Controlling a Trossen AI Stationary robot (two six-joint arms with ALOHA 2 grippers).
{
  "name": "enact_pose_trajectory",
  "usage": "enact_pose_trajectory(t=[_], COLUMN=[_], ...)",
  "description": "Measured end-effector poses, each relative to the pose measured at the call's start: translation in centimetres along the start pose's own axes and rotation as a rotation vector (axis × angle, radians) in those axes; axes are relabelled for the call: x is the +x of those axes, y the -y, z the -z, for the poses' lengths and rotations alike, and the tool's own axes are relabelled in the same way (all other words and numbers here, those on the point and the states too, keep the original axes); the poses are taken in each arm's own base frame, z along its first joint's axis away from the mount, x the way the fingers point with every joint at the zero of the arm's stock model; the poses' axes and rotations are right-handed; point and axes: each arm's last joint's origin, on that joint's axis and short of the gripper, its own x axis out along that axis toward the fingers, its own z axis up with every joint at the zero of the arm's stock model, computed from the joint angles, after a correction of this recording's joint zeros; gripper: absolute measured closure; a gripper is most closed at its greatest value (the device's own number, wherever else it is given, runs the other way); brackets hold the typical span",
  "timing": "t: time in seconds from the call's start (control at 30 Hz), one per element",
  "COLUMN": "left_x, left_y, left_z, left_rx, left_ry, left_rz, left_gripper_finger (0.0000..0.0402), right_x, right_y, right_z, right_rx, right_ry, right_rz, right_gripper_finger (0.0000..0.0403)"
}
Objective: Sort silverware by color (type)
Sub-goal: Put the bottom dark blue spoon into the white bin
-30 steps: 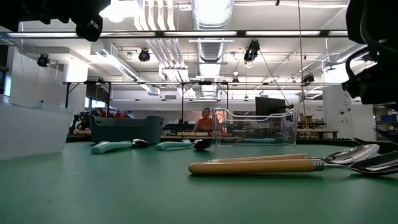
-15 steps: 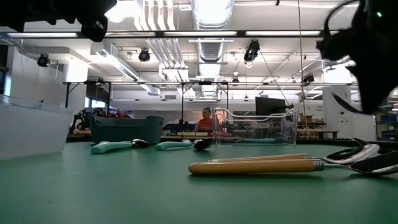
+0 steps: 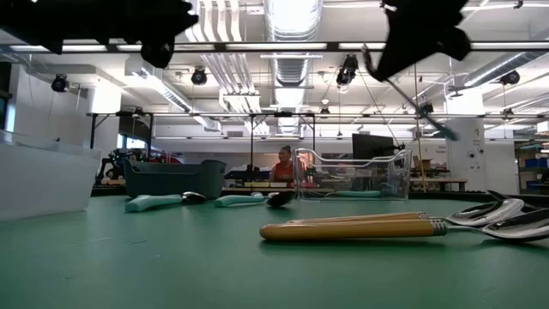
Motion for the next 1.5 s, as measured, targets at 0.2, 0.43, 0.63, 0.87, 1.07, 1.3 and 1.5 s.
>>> enact_pose_trajectory(t=[0.2,0.43,0.63,0.87,1.07,1.3,1.5], left_x=[1.7,3.4,5.3,8.0,9.9,11.5,12.5], left_y=[0.0,0.1,0.0,-0.1,-0.4,-0.6,-0.9], left_z=[1.3,2.3,2.8,2.8,3.4,4.5,4.8], left_rx=[0.027,0.053,0.057,0.107,0.118,0.111,0.107], left_ry=[-0.019,-0.003,-0.042,-0.079,-0.115,-0.157,-0.165], left_rz=[-0.099,-0.128,-0.137,-0.136,-0.177,-0.219,-0.301], left_gripper_finger=[0.0317,0.0317,0.0317,0.029,0.0233,0.0191,0.0191], right_x=[1.5,2.9,3.3,4.3,5.3,6.4,6.8], right_y=[-1.1,-2.2,-2.6,-3.5,-4.2,-4.1,-3.8], right_z=[-1.5,-2.7,-3.3,-3.3,-3.0,-3.3,-3.6], right_rx=[-0.085,-0.155,-0.198,-0.237,-0.24,-0.223,-0.212], right_ry=[0.194,0.424,0.586,0.683,0.706,0.715,0.716], right_rz=[-0.053,-0.151,-0.199,-0.208,-0.201,-0.172,-0.158], right_gripper_finger=[0.039,0.039,0.039,0.039,0.039,0.039,0.039])
